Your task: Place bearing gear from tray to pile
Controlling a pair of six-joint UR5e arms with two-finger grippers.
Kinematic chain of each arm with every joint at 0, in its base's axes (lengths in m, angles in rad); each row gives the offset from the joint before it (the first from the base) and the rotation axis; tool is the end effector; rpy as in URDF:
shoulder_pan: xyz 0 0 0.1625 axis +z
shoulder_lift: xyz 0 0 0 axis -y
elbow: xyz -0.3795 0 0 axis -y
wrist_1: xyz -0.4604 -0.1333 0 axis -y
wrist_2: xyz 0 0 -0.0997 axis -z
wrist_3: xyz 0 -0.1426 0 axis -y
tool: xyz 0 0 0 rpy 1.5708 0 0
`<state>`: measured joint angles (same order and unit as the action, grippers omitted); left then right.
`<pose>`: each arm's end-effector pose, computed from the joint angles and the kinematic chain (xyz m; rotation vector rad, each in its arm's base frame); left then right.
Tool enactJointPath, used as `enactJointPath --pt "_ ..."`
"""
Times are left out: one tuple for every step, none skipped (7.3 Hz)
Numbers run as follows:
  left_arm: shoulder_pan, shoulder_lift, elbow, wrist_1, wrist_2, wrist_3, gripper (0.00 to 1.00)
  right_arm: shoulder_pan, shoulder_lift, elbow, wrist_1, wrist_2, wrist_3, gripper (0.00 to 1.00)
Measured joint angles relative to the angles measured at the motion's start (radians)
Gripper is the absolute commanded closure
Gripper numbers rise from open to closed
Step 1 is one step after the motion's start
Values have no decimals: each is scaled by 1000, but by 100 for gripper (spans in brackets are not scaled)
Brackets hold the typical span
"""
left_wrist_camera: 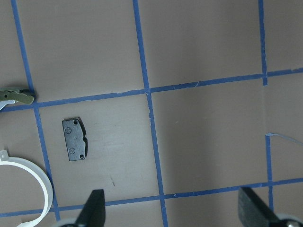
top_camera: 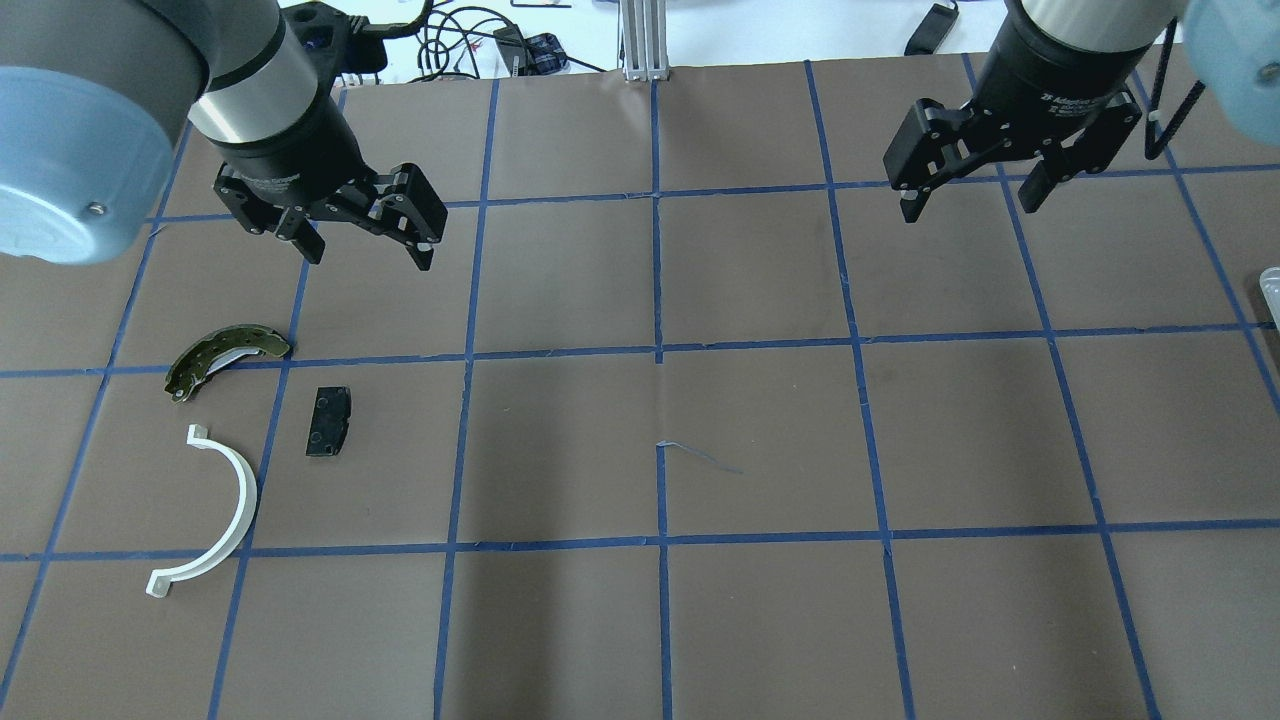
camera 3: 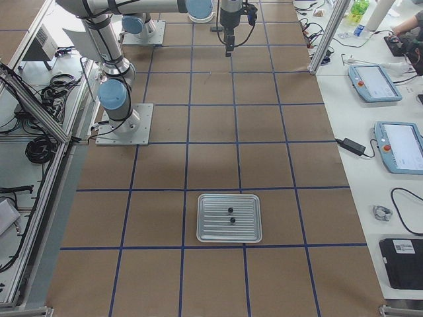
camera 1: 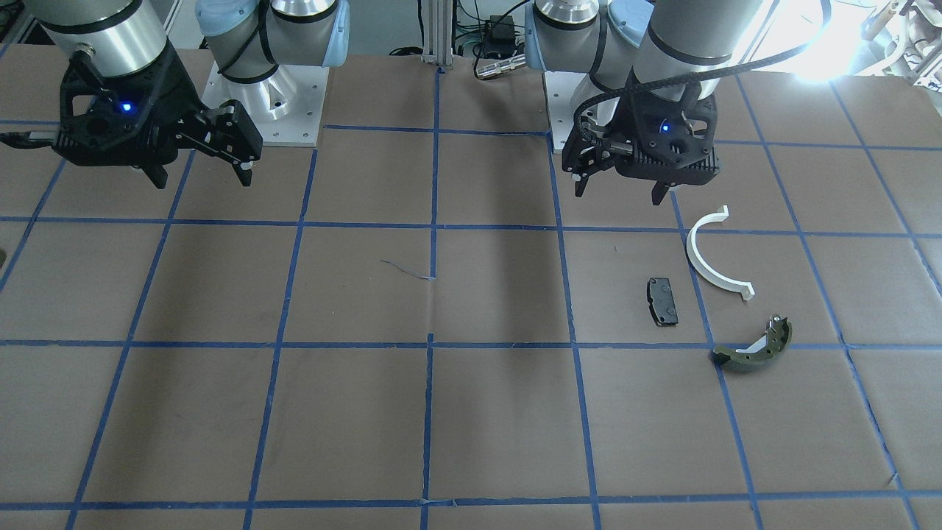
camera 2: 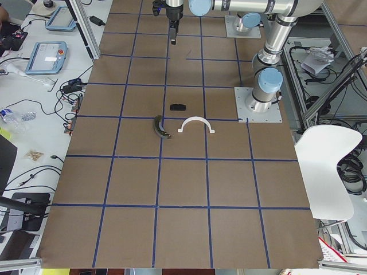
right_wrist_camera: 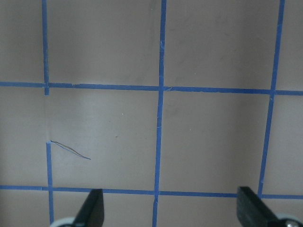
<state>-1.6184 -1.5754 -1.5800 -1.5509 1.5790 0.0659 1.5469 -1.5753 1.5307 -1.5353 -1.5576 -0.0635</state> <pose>-0.1588 -0.5557 0.3937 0.1777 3.1283 -0.0094 0.1218 -0.5623 0.4208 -0.0620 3.1282 -0.0151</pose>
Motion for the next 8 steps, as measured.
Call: enactJointPath --pt "0 0 0 0 0 0 0 -2 -6 6 -11 -6 3 0" --pt "0 0 0 0 0 0 0 -3 -11 14 -17 -13 4 0" --pt "0 1 0 0 -1 0 0 -4 -13 17 -20 -15 3 0" --pt "0 2 0 0 -1 0 0 -4 -14 18 -24 -15 2 0" --pt "0 3 0 0 -2 0 0 -5 -17 19 -25 -14 2 0" --pt "0 4 0 0 -2 0 0 -6 -20 22 -22 -11 2 0" --pt "0 4 0 0 -1 0 0 -6 -21 25 -21 -7 1 0" --pt "0 4 0 0 -2 0 0 -8 -21 27 -27 -8 -3 0"
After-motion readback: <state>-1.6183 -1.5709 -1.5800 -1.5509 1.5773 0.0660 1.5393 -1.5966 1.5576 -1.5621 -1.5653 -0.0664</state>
